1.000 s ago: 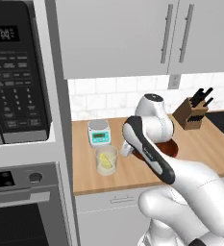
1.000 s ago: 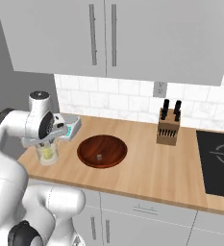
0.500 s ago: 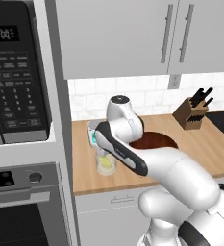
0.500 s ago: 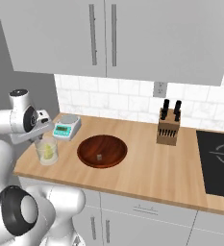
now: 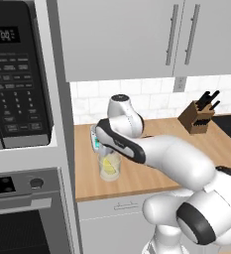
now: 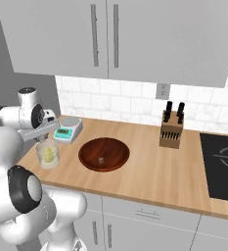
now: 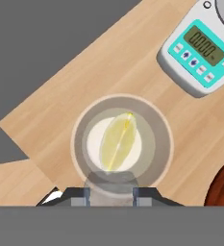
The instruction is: Grab a lemon wedge from the fridge and one ice cube from the ice bowl, and put them in the glass of lemonade.
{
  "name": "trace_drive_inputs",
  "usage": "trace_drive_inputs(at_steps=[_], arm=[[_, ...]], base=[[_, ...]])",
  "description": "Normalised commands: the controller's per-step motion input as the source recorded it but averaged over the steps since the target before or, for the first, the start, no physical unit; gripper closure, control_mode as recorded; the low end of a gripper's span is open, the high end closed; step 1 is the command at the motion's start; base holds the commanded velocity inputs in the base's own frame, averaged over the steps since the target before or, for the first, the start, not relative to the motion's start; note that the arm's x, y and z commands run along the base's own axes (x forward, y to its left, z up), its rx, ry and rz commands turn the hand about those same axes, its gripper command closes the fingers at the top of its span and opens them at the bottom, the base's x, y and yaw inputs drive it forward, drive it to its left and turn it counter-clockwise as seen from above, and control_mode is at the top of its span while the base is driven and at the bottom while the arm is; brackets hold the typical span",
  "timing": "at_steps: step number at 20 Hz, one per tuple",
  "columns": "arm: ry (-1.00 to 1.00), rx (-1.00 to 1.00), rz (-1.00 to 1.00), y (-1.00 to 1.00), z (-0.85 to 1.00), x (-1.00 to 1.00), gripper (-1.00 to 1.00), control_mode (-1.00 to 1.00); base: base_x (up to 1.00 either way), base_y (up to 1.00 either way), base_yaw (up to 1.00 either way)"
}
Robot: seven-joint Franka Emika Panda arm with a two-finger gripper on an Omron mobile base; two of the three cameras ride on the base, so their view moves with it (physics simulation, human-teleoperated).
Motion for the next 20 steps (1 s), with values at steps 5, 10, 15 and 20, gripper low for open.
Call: trace_drive_inputs(at_steps=[5,10,15,20], arm=[[-0.01,0.00,0.00,0.00,-0.04,0.03,1.00,-1.00],[0.00,0.00,-0.02,-0.01,0.00,0.02,1.00,-1.00],[-0.06,0.14,-0.09,-0.16,0.01,0.01,1.00,-1.00],[0.01,0.05,-0.06,-0.03,-0.05,0.08,1.00,-1.00]], base=[[0.00,0.00,0.00],[0.00,0.00,0.00],[0.00,0.00,0.00],[0.00,0.00,0.00]])
